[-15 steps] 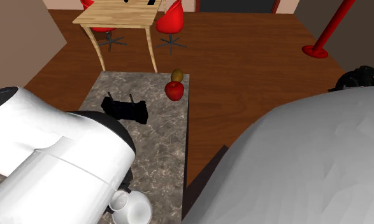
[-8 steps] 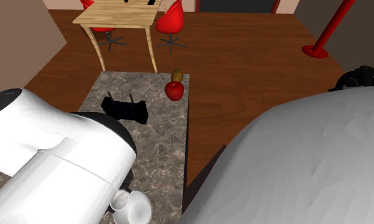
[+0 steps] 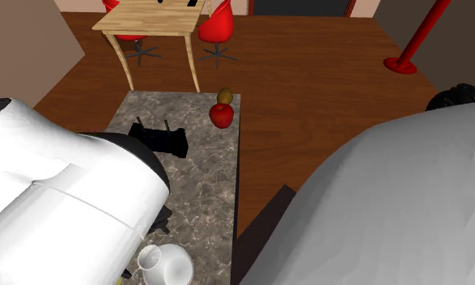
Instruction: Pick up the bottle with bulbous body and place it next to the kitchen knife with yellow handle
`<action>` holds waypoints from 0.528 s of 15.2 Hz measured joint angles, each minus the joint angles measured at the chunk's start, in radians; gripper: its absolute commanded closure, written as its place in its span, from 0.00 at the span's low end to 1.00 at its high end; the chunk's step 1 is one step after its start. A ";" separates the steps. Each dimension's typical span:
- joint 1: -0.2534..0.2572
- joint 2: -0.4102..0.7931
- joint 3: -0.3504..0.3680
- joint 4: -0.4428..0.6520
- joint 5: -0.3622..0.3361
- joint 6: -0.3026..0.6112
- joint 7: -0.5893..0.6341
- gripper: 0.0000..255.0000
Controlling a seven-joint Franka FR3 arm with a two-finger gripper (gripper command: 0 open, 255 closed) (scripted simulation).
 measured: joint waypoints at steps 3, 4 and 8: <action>-0.006 0.001 -0.010 0.070 -0.009 -0.070 0.001 0.00; -0.007 -0.001 -0.011 0.076 -0.011 -0.077 0.000 0.00; -0.007 0.000 -0.012 0.083 -0.011 -0.084 0.001 0.00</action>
